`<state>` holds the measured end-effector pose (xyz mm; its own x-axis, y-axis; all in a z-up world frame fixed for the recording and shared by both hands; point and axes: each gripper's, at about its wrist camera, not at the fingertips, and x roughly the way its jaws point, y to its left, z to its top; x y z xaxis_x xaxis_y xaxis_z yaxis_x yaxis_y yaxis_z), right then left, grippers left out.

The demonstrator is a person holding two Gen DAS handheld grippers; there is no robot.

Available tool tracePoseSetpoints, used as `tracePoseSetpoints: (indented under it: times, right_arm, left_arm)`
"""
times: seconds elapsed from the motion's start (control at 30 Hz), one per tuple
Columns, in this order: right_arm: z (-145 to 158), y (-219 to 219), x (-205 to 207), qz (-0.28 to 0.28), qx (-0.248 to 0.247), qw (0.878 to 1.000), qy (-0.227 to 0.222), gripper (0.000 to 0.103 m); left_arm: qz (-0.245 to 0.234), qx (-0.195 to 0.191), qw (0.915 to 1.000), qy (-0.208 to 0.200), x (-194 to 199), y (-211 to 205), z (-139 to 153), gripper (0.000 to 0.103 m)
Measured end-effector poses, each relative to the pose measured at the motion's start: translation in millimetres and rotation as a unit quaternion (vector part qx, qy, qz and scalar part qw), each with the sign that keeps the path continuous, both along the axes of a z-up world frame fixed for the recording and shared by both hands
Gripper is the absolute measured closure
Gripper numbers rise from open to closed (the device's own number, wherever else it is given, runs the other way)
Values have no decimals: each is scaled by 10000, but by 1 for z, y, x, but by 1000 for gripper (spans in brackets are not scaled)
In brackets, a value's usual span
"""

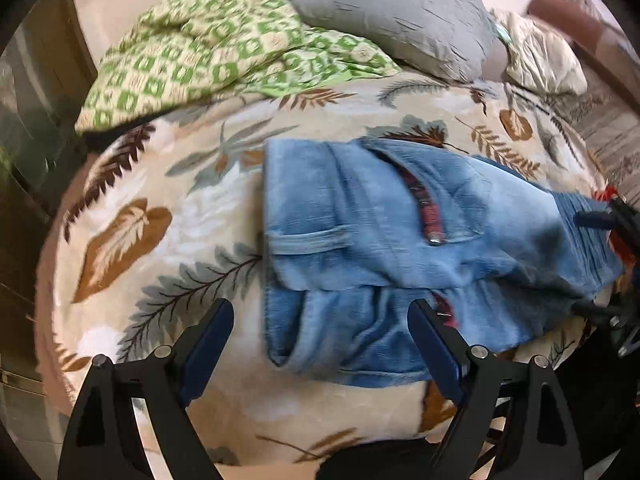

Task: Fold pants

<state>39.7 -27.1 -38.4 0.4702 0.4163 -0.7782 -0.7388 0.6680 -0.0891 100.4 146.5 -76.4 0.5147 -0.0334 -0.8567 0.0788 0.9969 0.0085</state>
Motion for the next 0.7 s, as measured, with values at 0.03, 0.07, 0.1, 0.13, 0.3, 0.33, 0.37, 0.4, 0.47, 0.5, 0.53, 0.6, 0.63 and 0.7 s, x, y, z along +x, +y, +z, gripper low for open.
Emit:
tracePoseSetpoints:
  times: [0.03,0.07,0.1,0.13,0.3,0.33,0.37,0.4,0.47,0.5,0.53,0.6,0.63,0.7]
  right_arm:
    - [-5,10,3,66,-27,10000,6,6]
    - [-8,17,5,106,-36,9999,19,6]
    - [-12,25,7,131,-51,9999,32,6]
    - [-18,34,12,131,-81,9999,43,6]
    - [-45,53,42,-169,-365,9983,427,82]
    - [-51,52,49,-252,-305,9969,673,85]
    - [-52,49,54,-334,-149,9962,795,87]
    - [-51,47,55,-345,-69,9959,828,92]
    - [-44,42,52,-288,39,9959,860,96]
    - [-37,39,50,-247,92,9959,860,97]
    - [-27,33,43,-151,208,9959,863,97]
    - [-12,25,30,27,333,9964,782,97]
    - [-7,23,23,115,362,9965,741,97]
    - [-3,22,9,284,352,9968,654,97]
  left_arm:
    - [11,-110,9999,-14,4,8,-5,14]
    - [12,-236,9997,-30,11,12,-8,14]
    - [10,-457,9989,-46,17,18,-12,14]
    - [-13,-704,9975,-45,24,22,-16,14]
    - [-387,-1217,9917,127,53,23,-37,46]
    - [-456,-1368,9892,259,55,22,-38,78]
    - [-477,-1422,9879,393,57,22,-38,90]
    - [-528,-1409,9879,385,55,20,-34,90]
    - [-750,-1368,9875,235,45,15,-17,90]
    - [-846,-1438,9859,148,37,14,-4,90]
    - [-916,-1495,9845,45,27,14,8,90]
    - [-976,-1618,9819,-89,9,16,27,90]
    - [-953,-1646,9817,-67,2,18,31,90]
    - [-898,-1550,9837,174,-6,19,23,90]
